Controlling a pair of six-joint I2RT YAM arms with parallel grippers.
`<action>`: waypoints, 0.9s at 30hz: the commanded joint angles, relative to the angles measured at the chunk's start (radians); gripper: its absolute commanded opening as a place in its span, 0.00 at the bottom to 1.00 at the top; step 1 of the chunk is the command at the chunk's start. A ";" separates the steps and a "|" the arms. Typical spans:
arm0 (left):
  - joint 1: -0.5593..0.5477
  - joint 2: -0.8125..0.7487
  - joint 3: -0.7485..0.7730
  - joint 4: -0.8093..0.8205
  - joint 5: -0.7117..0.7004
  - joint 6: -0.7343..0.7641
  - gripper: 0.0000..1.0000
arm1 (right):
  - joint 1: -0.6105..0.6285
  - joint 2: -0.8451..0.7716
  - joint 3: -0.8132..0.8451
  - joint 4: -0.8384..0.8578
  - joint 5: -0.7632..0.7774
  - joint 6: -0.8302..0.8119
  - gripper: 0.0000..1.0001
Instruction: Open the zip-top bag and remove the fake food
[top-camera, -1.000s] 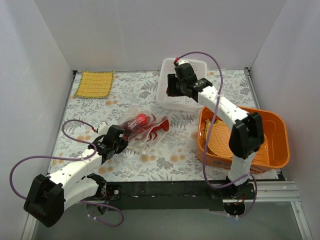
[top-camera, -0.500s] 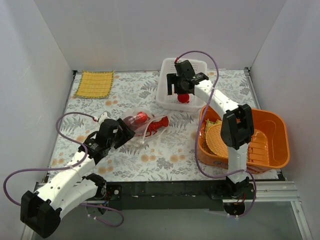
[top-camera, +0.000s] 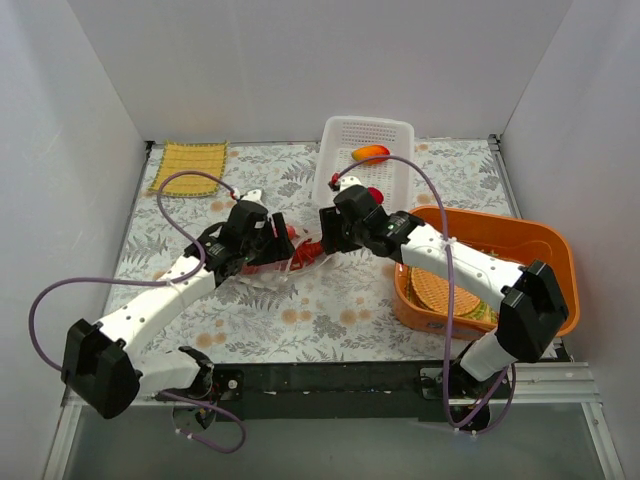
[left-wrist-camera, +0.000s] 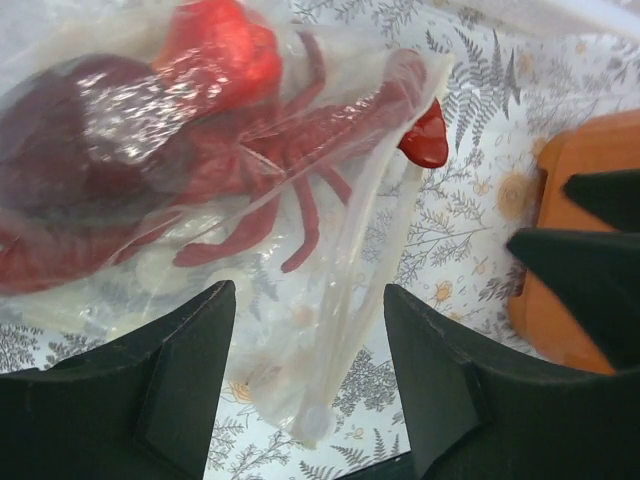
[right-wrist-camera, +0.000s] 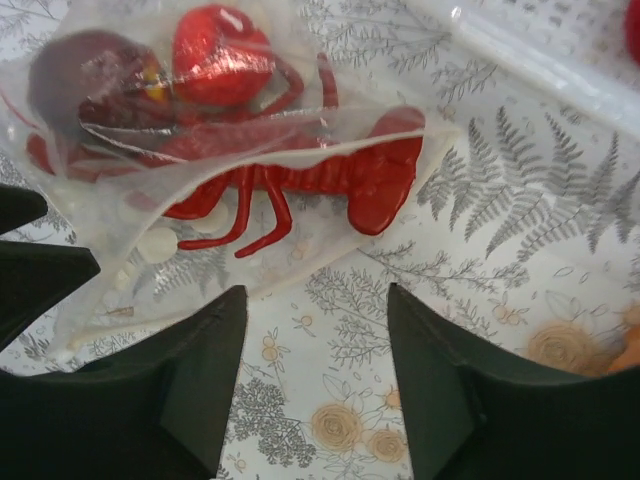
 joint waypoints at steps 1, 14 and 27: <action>-0.068 0.093 0.106 -0.022 -0.032 0.143 0.59 | 0.021 -0.017 -0.095 0.096 0.009 0.097 0.59; -0.134 0.173 0.099 -0.010 -0.261 0.049 0.00 | 0.051 0.218 -0.050 0.236 -0.098 0.163 0.50; -0.140 -0.117 -0.173 0.086 -0.206 -0.192 0.00 | 0.049 0.209 -0.167 0.406 0.000 0.280 0.55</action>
